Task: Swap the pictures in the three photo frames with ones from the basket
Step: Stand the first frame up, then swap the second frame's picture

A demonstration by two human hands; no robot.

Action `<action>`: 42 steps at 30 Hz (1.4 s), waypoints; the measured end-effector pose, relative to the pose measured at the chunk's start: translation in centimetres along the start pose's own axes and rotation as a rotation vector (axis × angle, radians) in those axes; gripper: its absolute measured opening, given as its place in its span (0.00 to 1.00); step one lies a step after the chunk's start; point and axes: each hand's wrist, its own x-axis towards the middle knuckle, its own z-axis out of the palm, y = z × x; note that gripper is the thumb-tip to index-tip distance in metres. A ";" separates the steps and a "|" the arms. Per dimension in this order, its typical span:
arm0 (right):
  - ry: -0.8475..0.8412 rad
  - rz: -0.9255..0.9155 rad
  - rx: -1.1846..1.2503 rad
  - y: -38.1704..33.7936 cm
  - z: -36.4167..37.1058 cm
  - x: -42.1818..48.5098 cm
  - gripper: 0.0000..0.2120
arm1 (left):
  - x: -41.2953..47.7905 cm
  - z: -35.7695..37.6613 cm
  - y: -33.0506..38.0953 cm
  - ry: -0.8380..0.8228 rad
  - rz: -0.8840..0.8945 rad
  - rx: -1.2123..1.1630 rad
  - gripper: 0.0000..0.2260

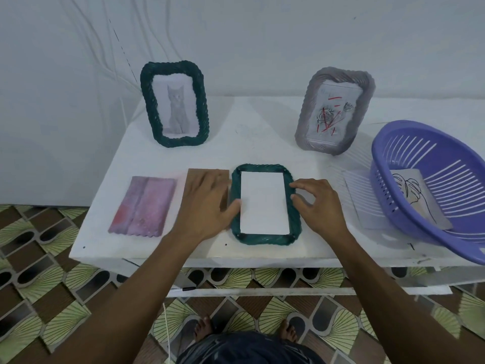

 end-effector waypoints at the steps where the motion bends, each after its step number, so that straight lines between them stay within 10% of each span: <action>1: 0.000 0.003 0.001 0.0 0.0 0.0 0.12 | 0.3 0.3 0.7 -0.021 -0.018 -0.006 0.29; 24: -0.064 0.088 0.149 -1.2 -1.9 0.6 0.11 | 0.9 0.3 2.8 0.126 -0.065 -0.600 0.26; 30: 0.123 -0.143 -0.090 -2.3 -9.5 1.4 0.12 | 3.1 -1.8 7.4 0.103 -0.027 -0.900 0.24; 42: -0.126 0.190 -0.204 1.4 -19.4 0.9 0.14 | 8.1 4.6 16.9 -0.116 -0.163 -1.121 0.12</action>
